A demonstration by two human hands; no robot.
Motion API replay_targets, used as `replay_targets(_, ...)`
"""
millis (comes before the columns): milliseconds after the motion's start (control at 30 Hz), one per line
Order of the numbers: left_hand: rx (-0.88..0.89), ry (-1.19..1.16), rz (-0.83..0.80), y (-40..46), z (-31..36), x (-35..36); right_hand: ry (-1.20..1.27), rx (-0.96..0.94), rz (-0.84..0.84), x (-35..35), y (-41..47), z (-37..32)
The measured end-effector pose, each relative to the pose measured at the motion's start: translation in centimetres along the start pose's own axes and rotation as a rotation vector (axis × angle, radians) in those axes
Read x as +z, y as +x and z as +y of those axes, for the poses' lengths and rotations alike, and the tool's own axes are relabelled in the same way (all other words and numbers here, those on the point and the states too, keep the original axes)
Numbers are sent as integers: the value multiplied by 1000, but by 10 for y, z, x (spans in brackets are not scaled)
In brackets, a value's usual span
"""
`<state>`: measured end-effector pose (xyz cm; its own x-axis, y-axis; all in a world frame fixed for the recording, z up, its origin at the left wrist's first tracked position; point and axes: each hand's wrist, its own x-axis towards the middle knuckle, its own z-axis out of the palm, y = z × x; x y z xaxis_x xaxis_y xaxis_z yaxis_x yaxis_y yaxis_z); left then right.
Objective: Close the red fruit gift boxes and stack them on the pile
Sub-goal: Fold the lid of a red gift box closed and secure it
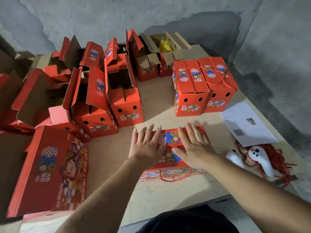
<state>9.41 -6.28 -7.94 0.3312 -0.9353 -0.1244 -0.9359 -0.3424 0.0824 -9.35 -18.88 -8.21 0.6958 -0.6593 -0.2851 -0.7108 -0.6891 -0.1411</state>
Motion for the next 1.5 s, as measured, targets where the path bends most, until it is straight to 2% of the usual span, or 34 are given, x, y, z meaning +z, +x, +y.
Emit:
replay_targets(67, -23, -19, 35, 0, 5, -4, -5, -33, 3, -10, 4, 8)
replay_targets(167, -114, -172, 184, -19, 6, -8, -68, -104, 180, -24, 8, 27)
replay_targets(233, -236, -272, 266, -35, 0, -3, -15, -92, 208, -23, 9, 36)
replay_targets(267, -319, -352, 255, -41, -3, 2, 5, -81, 214, -20, 9, 37)
replay_targets(333, -505, -716, 128, -44, -9, 7, -17, -56, 220, -16, 9, 34)
replay_targets(400, -569, -1145, 51, -39, -12, 9, -73, -10, 230, -20, 7, 30)
replay_targets(433, -541, -1153, 51, -33, -14, 9, -96, 24, 229, -24, 3, 29)
replay_targets(533, -424, -878, 103, -8, -33, 0, -92, 152, 165, -28, -18, 25)
replay_targets(633, -289, -726, 170, 18, -53, -15, 69, 331, 44, -13, -47, 10)
replay_targets(700, -311, -694, 234, 19, -51, -14, 227, 381, -49, -3, -60, 2)
replay_targets(767, -478, -813, 256, 0, -29, -1, 515, 344, -154, -2, -64, 1)
replay_targets(833, -618, -1216, 200, -25, 2, 13, 855, 261, -300, -11, -59, 3)
replay_targets(867, -660, -1417, 202, -32, 13, 18, 947, 235, -351, -17, -55, 3)
replay_targets(933, -713, -1595, 231, -32, 21, 24, 998, 185, -290, -21, -42, -1)
replay_targets(1067, -567, -1619, 236, 0, 10, 13, 956, 141, 141, -10, -23, -33)
replay_targets(1133, -531, -1551, 209, 16, -1, 2, 925, 130, 239, -2, -24, -42)
replay_targets(1200, -503, -1492, 180, 17, -5, -6, 811, 103, 191, 3, -29, -41)
replay_targets(1300, -399, -1574, 158, -19, 16, 6, 585, 58, 180, 14, -38, -39)
replay_targets(1400, -430, -1677, 150, -62, 40, 24, 648, 75, 223, 19, -41, -42)
replay_targets(1500, -482, -1604, 169, -58, 43, 23, 699, 70, 148, 16, -39, -41)
